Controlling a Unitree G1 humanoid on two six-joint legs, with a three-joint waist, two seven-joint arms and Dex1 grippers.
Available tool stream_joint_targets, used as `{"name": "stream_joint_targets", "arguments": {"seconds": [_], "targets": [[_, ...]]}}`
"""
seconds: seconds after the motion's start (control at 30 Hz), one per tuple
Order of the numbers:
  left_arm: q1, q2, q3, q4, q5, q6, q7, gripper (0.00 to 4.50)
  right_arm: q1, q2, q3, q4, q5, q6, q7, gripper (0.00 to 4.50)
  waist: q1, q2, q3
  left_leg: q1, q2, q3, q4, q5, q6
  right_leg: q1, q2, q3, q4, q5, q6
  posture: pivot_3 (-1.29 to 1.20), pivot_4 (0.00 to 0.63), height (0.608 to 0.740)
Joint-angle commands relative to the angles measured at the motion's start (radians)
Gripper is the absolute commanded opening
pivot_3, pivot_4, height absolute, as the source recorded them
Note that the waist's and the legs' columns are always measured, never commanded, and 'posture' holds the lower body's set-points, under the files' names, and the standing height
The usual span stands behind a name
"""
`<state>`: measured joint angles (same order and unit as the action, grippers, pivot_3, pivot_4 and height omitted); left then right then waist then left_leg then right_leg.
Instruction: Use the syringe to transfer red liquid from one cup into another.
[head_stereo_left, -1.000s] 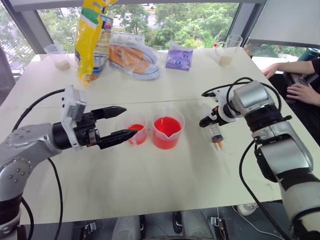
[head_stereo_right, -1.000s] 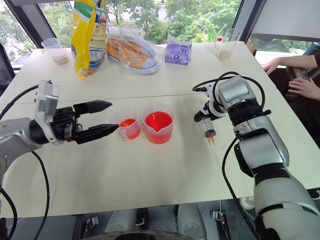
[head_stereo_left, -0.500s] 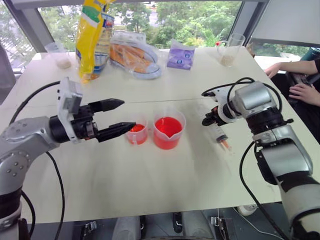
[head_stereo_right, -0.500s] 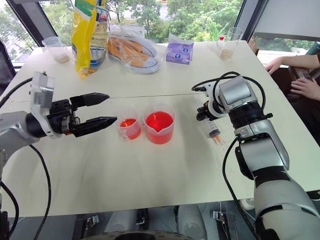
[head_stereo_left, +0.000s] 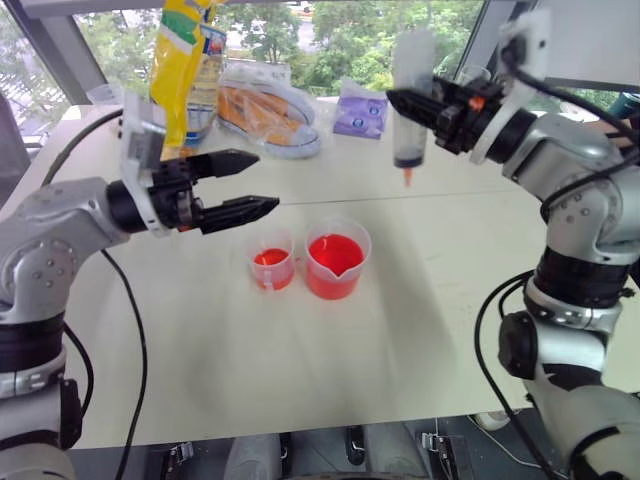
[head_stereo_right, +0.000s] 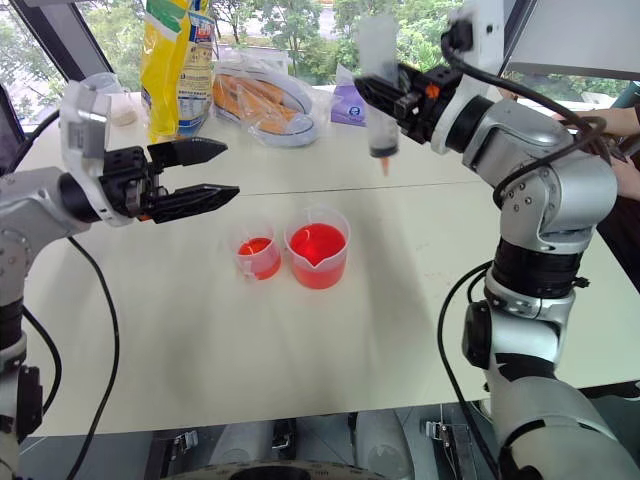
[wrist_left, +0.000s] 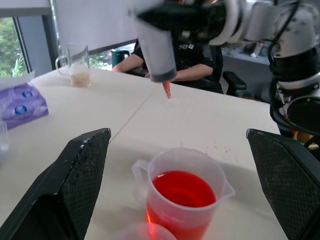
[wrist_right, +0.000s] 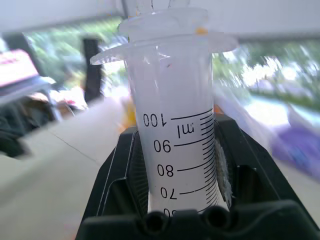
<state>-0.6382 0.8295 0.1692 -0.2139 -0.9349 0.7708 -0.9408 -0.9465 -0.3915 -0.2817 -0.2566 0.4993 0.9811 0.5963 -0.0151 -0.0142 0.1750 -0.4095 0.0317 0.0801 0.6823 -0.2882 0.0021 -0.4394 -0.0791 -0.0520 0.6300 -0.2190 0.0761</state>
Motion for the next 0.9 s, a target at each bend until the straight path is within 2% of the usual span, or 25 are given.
{"name": "stream_joint_targets", "arguments": {"seconds": [0.03,0.2,0.43,0.63,0.9], "targets": [[-0.073,-0.009,-0.014,0.053,0.034,-0.021,-0.041,4.5,0.066,0.051,0.008,-0.101,0.058,-0.111,-0.002,1.37,0.002,0.0,0.0,0.0,0.0,0.0,0.0,0.0,0.0,0.0,0.0,0.0,0.0,0.0,0.0,0.0,0.15,0.74],[-0.154,-0.038,-0.055,0.109,0.084,-0.028,-0.085,4.5,0.262,0.098,0.131,-0.168,0.029,-0.305,0.051,1.37,0.003,0.0,0.0,0.0,-0.001,0.0,0.0,0.0,0.0,0.001,-0.001,0.0,-0.001,0.0,0.0,0.0,0.15,0.74],[-0.219,-0.099,-0.084,0.132,0.114,-0.02,-0.09,4.5,0.455,0.11,0.276,-0.111,-0.071,-0.551,0.092,1.37,0.001,0.0,0.0,0.0,-0.001,0.0,0.0,0.0,0.0,0.001,-0.001,0.0,0.0,0.0,0.0,0.0,0.15,0.74],[-0.234,-0.151,-0.105,0.128,0.136,-0.017,-0.079,4.5,0.535,0.115,0.343,-0.058,-0.119,-0.664,0.105,1.37,0.001,0.0,0.0,0.001,-0.001,0.0,0.001,0.0,0.0,0.001,-0.001,0.0,0.0,0.0,0.0,0.0,0.15,0.74],[-0.212,-0.201,-0.14,0.099,0.165,-0.015,-0.071,4.5,0.562,0.118,0.382,-0.045,-0.14,-0.7,0.089,1.37,0.002,0.0,0.0,0.001,-0.001,0.0,0.001,0.0,0.0,0.001,-0.001,0.0,0.0,0.0,0.0,0.0,0.15,0.74]]}}
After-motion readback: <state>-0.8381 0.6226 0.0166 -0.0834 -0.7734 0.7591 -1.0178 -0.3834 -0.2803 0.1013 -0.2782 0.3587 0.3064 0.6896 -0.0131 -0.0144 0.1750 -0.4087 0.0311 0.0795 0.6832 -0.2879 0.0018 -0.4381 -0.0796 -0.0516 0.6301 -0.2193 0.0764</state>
